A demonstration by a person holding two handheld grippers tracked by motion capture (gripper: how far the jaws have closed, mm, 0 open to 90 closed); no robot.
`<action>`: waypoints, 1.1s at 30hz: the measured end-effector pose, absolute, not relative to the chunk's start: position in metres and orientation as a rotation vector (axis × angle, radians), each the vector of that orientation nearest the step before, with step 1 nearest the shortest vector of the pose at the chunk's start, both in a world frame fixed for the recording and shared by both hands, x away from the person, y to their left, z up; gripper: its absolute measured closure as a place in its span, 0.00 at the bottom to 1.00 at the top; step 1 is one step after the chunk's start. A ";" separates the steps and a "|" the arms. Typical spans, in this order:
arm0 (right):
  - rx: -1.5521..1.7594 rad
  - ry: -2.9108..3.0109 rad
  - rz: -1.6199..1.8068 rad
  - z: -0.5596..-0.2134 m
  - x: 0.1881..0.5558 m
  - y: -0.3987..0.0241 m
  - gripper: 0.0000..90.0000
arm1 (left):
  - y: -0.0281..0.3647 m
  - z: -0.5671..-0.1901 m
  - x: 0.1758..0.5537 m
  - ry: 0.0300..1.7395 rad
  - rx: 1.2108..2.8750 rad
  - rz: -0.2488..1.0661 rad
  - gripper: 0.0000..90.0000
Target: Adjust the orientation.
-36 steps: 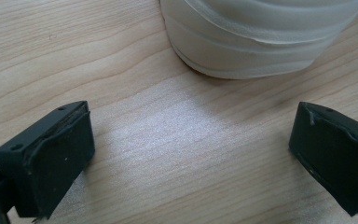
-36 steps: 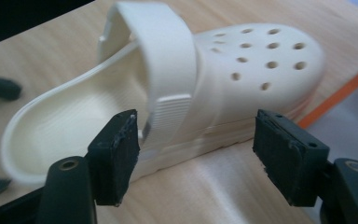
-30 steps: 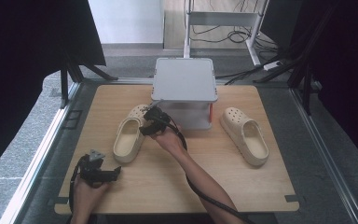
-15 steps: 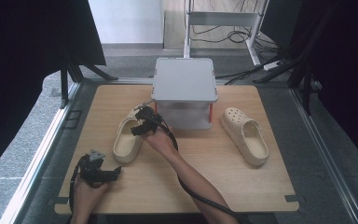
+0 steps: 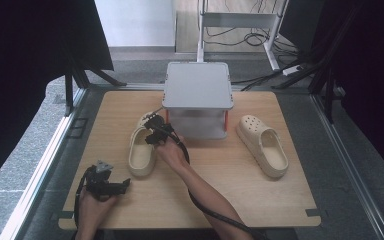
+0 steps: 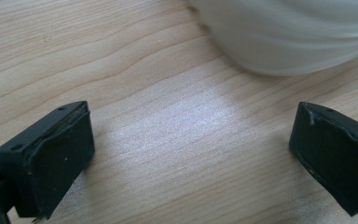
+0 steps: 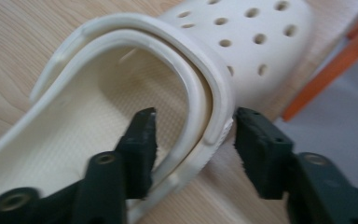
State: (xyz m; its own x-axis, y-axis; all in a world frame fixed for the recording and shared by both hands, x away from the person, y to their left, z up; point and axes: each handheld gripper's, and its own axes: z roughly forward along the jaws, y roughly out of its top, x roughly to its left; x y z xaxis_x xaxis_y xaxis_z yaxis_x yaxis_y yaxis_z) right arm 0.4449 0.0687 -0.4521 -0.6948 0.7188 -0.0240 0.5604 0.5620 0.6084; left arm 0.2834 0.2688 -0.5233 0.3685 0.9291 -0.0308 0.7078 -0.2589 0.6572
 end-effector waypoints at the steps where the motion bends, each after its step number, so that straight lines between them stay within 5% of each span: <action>1: 1.069 2.528 0.844 -0.451 0.446 0.066 0.65 | 0.269 -0.523 0.283 1.409 2.050 0.492 0.00; 8: 1.112 2.526 0.844 -0.446 0.454 0.047 0.85 | 0.269 -0.523 0.283 1.411 2.047 0.490 0.00; 33: 0.902 2.677 0.993 -0.391 0.408 -0.013 0.86 | 0.268 -0.523 0.283 1.401 2.052 0.489 0.00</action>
State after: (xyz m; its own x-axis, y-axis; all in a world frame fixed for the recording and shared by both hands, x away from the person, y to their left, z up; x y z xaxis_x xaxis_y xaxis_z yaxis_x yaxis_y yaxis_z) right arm 0.4084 -0.0134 -0.3912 -0.8088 0.5842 0.0677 0.4870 0.6008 0.6340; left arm 0.2833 0.2684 -0.5234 0.3752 0.9264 -0.0317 0.7056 -0.2633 0.6579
